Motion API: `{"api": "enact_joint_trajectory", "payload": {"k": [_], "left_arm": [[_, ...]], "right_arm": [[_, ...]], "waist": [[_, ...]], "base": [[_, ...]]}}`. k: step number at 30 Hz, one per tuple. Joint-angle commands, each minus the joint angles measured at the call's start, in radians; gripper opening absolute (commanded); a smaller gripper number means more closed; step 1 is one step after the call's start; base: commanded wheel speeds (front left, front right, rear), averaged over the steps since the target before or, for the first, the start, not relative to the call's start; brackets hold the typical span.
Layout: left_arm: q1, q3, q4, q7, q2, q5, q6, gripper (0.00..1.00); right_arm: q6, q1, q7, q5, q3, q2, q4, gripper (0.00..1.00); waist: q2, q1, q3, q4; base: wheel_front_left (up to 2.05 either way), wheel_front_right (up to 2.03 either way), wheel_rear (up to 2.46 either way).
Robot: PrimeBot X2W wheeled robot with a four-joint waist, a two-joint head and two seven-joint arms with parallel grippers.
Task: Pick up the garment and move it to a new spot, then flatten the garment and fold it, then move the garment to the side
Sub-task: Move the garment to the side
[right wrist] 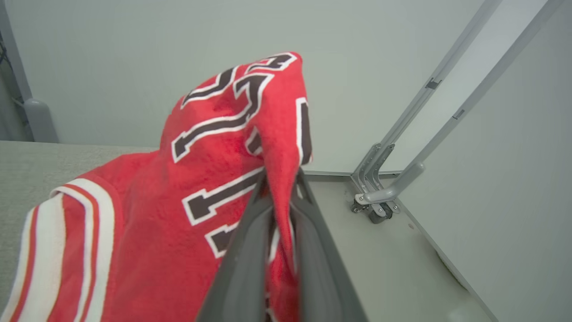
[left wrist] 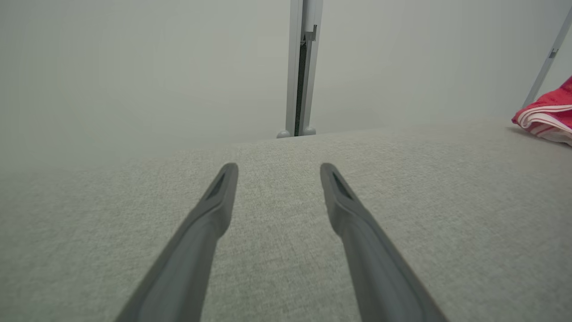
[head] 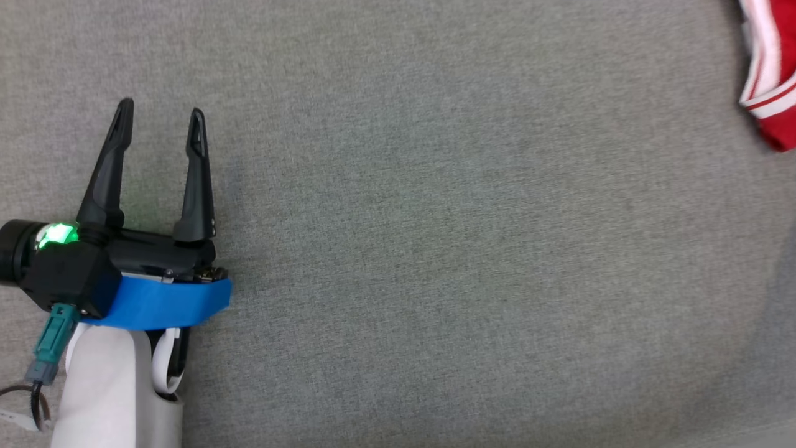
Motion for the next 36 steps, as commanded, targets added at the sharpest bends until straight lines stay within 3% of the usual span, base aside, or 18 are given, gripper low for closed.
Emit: {"api": "enact_joint_trajectory", "payload": {"k": [1, 6, 7, 8, 19, 36], "left_arm": [[-0.020, -0.004, -0.008, -0.003, 0.006, 0.007, -0.002, 1.00], [-0.034, -0.005, -0.011, -0.003, 0.011, 0.009, -0.002, 1.00], [-0.036, -0.006, -0.011, -0.003, 0.011, 0.010, -0.002, 1.00], [-0.038, -0.007, -0.010, -0.001, 0.011, 0.010, -0.001, 1.00], [-0.001, 0.012, -0.005, -0.002, 0.003, -0.002, 0.006, 1.00], [0.155, 0.055, 0.060, -0.002, -0.017, -0.043, 0.030, 1.00]], "right_arm": [[-0.002, -0.027, 0.005, 0.001, -0.022, -0.026, 0.011, 0.00], [-0.002, -0.051, 0.012, -0.010, -0.053, -0.060, 0.074, 0.00], [-0.002, -0.055, 0.008, -0.014, -0.061, -0.062, 0.086, 0.27], [-0.002, -0.060, 0.005, -0.018, -0.068, -0.058, 0.101, 1.00], [-0.002, -0.034, -0.160, -0.078, -0.120, 0.033, 0.108, 1.00], [-0.002, 0.320, -0.179, -0.062, 0.169, 0.315, -0.255, 1.00]], "waist": [[0.0000, -0.0001, 0.031, 0.013], [0.0000, -0.0001, 0.056, 0.016], [0.0000, -0.0001, 0.058, 0.017], [0.0000, -0.0001, 0.058, 0.017], [0.0000, -0.0001, -0.037, 0.016], [0.0000, -0.0001, -0.312, 0.052]], "base": [[0.00, 0.00, 0.00], [0.00, 0.00, 0.00], [0.00, 0.00, 0.00], [0.00, 0.00, 0.00], [0.00, 0.00, 0.00], [0.00, 0.00, 0.00]]}}
